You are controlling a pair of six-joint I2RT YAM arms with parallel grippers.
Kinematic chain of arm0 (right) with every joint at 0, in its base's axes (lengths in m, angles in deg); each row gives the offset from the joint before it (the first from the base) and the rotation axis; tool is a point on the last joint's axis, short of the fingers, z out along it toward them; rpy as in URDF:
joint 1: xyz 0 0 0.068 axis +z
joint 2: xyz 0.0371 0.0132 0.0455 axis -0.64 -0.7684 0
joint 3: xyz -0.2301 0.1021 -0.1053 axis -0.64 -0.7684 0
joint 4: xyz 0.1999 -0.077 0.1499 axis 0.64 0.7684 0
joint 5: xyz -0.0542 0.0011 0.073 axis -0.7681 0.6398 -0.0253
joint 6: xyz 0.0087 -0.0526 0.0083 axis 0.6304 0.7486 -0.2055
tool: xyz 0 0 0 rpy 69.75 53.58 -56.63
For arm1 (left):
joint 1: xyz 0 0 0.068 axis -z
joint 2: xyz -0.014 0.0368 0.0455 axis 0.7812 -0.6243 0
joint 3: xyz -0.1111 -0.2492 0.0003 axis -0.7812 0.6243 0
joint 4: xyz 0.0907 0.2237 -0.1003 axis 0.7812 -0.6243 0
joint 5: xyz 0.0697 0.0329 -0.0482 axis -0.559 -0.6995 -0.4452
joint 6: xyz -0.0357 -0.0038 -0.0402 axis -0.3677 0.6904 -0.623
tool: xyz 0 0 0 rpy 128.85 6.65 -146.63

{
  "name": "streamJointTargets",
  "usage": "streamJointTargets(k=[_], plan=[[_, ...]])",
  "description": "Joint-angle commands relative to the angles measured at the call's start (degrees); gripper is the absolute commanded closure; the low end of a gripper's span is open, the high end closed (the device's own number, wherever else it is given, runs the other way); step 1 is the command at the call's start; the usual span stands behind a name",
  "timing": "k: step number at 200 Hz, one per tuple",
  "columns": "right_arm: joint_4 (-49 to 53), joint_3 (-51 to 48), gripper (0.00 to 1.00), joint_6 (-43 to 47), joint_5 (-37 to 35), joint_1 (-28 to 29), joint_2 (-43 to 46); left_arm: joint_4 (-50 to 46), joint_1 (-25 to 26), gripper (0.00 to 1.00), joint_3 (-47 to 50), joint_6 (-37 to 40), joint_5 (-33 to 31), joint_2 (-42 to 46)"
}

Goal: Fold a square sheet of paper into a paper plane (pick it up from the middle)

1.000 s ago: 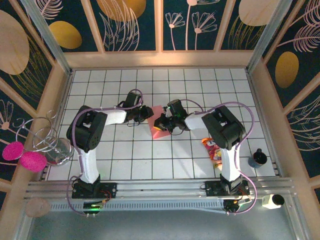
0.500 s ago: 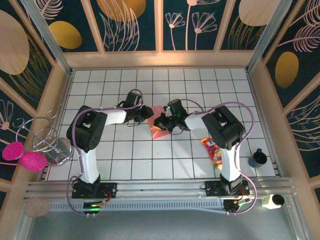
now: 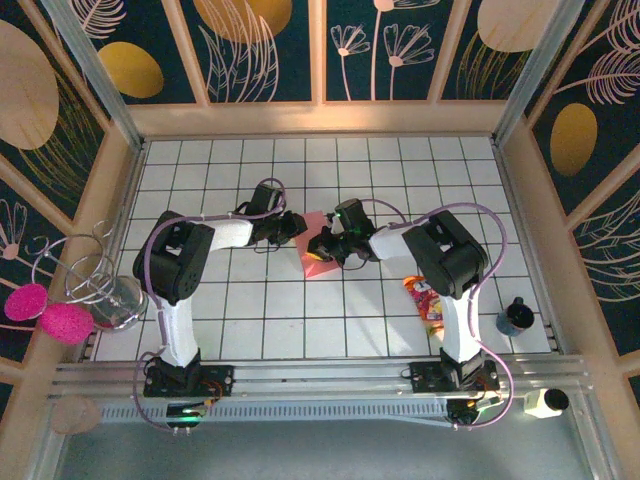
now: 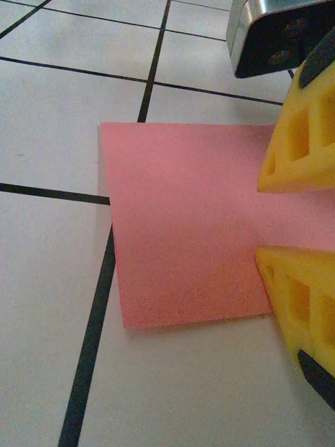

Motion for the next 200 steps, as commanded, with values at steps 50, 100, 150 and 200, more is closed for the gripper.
streamJointTargets(k=[50,100,150,200], plan=[[2.85,1.19,1.00,0.10,-0.51,-0.25,-2.20,-2.43,-0.45,0.72,-0.88,0.65,0.06,0.69],[4.13,2.17,0.84,0.53,-0.14,-0.29,-2.48,-2.70,-3.49,0.65,-2.80,-0.03,-2.23,5.87],[4.53,2.32,0.69,1.11,0.09,-0.32,-2.16,-3.93,-5.41,0.61,-0.17,0.62,-4.30,10.23],[4.57,2.02,0.65,1.42,-0.05,-0.33,-1.78,-2.56,-5.24,0.63,5.22,0.06,-1.46,13.58]])
